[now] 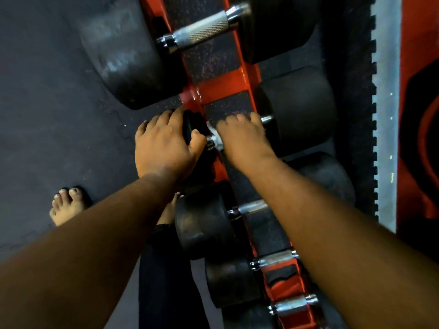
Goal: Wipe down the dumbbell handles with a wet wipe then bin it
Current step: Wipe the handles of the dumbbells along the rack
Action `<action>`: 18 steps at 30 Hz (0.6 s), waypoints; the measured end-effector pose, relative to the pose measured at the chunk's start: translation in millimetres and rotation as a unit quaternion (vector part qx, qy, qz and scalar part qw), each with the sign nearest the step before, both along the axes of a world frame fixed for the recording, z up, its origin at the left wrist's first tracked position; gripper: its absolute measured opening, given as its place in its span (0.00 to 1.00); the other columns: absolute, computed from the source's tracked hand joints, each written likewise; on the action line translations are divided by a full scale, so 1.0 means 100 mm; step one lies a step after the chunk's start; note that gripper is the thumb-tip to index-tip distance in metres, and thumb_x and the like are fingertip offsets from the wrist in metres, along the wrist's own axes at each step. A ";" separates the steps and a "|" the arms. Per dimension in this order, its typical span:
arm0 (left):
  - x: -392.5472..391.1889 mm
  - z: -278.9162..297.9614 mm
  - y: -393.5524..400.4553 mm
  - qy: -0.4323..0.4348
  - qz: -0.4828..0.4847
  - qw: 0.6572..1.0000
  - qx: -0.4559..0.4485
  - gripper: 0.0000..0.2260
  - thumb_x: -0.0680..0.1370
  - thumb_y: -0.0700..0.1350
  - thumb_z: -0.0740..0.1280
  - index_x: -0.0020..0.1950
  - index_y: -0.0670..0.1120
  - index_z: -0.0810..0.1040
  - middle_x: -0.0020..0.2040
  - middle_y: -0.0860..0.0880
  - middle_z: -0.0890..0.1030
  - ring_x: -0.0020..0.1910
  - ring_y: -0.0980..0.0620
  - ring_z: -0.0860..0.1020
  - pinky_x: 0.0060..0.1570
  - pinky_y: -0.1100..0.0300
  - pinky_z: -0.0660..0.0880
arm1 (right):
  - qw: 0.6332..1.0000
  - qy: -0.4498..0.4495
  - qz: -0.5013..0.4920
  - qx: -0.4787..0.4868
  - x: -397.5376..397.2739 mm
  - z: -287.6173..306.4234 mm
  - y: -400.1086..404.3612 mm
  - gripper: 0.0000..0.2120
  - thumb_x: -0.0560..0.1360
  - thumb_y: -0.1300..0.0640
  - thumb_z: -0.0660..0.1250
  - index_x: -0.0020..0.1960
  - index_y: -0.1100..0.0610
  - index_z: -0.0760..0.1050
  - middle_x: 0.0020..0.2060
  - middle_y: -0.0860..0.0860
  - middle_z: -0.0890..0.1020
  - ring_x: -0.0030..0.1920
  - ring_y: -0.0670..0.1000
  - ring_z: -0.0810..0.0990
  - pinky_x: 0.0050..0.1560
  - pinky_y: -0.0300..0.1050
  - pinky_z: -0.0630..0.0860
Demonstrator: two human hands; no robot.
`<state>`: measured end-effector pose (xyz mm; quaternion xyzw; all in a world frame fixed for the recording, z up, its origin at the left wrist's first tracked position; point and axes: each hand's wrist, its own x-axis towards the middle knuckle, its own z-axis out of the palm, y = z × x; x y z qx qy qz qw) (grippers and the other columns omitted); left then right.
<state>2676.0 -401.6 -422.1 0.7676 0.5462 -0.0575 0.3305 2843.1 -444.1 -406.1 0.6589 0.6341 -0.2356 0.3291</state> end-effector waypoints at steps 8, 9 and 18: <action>0.00 -0.02 -0.01 0.000 -0.004 1.000 0.005 0.27 0.78 0.59 0.55 0.73 0.48 0.73 0.67 0.44 0.79 0.67 0.42 0.75 0.70 0.42 0.67 | 0.995 -0.075 -0.035 -0.046 -0.03 -0.06 0.24 0.14 0.80 0.56 0.56 0.59 0.52 0.78 0.57 0.53 0.81 0.60 0.57 0.78 0.69 0.57 0.62; -0.02 -0.03 -0.01 0.002 0.003 1.000 0.003 0.27 0.78 0.59 0.55 0.73 0.47 0.73 0.68 0.44 0.79 0.67 0.42 0.75 0.70 0.42 0.67 | 0.995 -0.072 -0.023 -0.069 -0.07 -0.08 0.31 0.13 0.80 0.56 0.58 0.59 0.52 0.78 0.58 0.53 0.81 0.61 0.57 0.78 0.68 0.56 0.63; -0.02 -0.03 -0.01 -0.003 0.000 1.000 -0.004 0.28 0.77 0.59 0.55 0.73 0.49 0.73 0.67 0.45 0.79 0.67 0.43 0.75 0.70 0.42 0.67 | 0.985 -0.163 -0.015 0.045 -0.06 0.00 -0.32 0.21 0.78 0.57 0.53 0.68 0.61 0.70 0.63 0.59 0.76 0.69 0.60 0.72 0.76 0.56 0.59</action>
